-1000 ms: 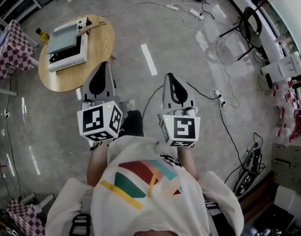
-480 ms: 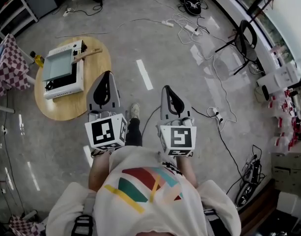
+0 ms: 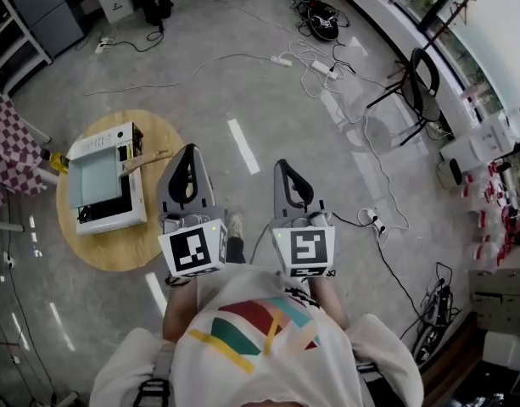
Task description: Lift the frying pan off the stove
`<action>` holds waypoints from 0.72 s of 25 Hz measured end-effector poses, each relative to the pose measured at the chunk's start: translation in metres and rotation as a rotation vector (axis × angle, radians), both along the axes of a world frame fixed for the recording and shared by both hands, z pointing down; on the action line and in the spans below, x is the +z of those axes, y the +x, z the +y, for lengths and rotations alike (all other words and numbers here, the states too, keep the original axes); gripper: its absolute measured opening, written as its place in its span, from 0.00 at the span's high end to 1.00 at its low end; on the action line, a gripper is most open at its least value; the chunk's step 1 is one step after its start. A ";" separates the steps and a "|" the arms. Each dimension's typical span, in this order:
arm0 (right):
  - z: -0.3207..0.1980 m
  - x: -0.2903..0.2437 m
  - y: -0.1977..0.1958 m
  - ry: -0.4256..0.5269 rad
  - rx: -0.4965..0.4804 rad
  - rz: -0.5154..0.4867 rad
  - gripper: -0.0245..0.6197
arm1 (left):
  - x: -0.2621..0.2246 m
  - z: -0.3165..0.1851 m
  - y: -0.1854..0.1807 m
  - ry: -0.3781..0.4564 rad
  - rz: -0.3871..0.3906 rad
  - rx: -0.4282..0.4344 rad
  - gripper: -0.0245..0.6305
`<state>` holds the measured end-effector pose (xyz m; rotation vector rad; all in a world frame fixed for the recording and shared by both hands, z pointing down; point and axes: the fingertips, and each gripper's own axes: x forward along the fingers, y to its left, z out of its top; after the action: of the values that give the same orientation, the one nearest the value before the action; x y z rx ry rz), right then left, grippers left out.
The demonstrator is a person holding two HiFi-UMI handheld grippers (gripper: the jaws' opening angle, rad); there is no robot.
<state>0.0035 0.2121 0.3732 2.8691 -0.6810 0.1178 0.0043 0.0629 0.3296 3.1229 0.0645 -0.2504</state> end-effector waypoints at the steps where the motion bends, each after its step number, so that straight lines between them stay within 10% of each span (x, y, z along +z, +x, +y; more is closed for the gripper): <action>1: -0.005 -0.002 0.015 0.000 -0.001 0.000 0.97 | -0.002 -0.003 0.014 0.010 0.002 0.000 0.96; 18: -0.065 0.002 0.199 0.045 -0.070 -0.019 0.97 | 0.004 -0.064 0.183 -0.024 -0.031 -0.103 0.96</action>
<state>0.2028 0.1470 0.3752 2.8862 -0.7970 0.1219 0.1869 -0.0013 0.3334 3.1096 -0.0996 -0.2024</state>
